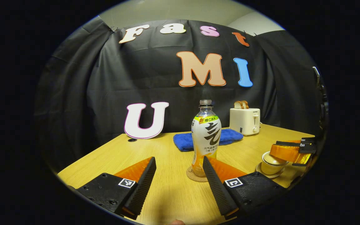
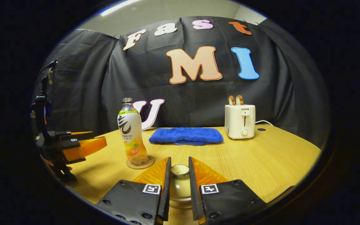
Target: Open the teacup lid with one hand, grasp the water bottle and pour water into the teacup with the other hand; after pouring, place the water bottle on the coaster and then close the teacup lid.
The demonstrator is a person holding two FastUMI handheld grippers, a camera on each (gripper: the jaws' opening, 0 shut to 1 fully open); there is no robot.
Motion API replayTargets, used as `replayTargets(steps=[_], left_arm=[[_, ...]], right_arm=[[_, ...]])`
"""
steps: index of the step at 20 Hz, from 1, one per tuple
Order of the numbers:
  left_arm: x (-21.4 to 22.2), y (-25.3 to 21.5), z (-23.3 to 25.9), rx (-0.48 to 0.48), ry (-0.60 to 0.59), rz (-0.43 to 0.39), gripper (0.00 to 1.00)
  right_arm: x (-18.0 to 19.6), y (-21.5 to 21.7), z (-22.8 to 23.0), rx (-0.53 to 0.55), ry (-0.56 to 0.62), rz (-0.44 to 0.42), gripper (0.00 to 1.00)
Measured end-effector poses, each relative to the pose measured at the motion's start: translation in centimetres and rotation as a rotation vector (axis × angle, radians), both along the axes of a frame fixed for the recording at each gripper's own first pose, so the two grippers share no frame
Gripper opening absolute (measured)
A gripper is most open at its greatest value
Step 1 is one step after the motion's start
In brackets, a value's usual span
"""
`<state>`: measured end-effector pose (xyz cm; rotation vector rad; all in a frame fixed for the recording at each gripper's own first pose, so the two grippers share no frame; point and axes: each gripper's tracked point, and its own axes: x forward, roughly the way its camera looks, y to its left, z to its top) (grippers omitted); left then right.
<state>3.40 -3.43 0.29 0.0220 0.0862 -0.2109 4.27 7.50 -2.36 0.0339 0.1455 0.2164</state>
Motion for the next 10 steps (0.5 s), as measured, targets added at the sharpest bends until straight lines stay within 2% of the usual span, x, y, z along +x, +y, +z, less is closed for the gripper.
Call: replayTargets(steps=[7, 10], left_arm=[[-1.0, 0.1, -0.2, -0.018, 0.008, 0.003, 0.88], [-1.7, 0.4, -0.1, -0.016, 0.004, 0.009, 0.88]], right_arm=[[-0.3, -0.1, 0.1, -0.004, -0.008, -0.011, 0.41], [-0.8, -0.2, 0.4, 0.008, -0.023, -0.012, 0.69]])
